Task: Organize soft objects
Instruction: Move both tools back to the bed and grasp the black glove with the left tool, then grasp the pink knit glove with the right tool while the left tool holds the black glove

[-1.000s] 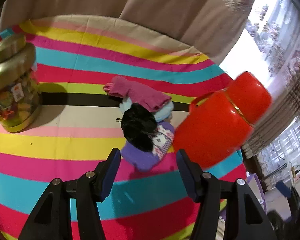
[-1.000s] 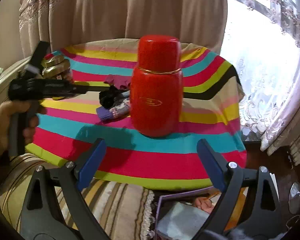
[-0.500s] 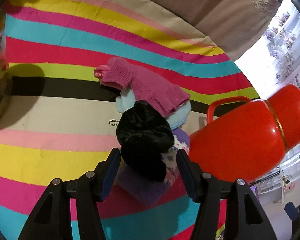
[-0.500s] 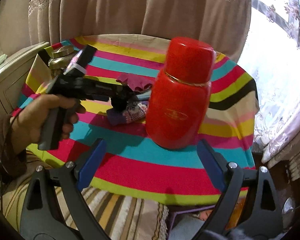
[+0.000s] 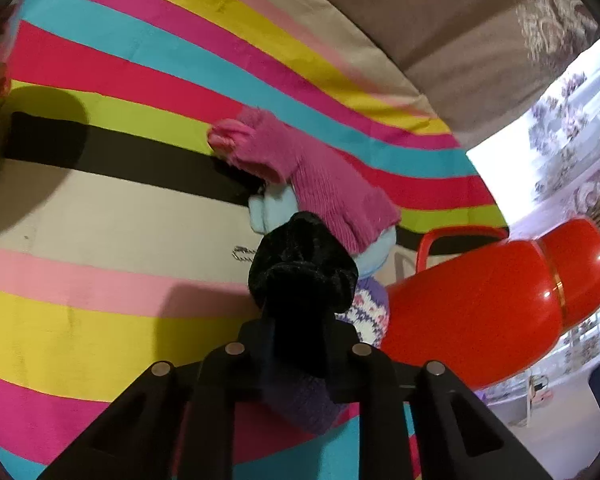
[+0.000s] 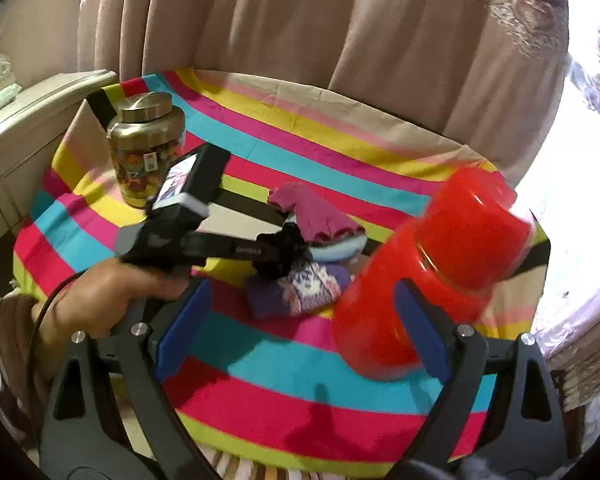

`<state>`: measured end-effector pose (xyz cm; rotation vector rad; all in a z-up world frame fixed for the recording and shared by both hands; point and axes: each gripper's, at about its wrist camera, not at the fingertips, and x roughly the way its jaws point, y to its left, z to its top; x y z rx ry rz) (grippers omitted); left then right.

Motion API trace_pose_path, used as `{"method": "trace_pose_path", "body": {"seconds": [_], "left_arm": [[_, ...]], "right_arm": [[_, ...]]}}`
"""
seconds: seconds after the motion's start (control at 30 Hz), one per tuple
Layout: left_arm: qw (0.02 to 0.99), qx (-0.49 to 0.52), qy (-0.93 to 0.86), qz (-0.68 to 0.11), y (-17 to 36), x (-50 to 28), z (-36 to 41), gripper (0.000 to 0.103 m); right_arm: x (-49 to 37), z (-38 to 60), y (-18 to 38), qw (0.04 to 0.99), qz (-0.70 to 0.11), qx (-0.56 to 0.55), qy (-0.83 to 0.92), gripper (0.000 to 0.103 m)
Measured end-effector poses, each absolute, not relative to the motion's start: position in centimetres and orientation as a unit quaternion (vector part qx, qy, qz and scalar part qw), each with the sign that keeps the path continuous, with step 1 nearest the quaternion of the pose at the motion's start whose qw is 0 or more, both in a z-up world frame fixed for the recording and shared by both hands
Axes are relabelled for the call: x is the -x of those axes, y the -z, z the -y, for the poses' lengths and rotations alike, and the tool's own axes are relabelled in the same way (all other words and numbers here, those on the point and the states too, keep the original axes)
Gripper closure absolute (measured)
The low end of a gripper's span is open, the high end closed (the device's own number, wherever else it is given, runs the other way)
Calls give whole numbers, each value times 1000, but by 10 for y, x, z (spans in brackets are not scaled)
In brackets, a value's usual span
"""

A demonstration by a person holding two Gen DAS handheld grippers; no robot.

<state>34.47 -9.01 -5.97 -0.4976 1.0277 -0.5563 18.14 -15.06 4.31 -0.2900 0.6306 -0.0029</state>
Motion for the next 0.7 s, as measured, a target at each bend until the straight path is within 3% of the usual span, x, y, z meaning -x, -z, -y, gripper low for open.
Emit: {"method": "trace_pose_path", "body": {"seconds": [0.3,0.7], "left_arm": [[815,272,212,-466,60,-334,47,85],[838,292,162,-432,57,-324,11,85]], "right_arm": [[-254,148,-35,933,-348,97,4,10],[-361,151,15,897,-415,141,54,10]]}}
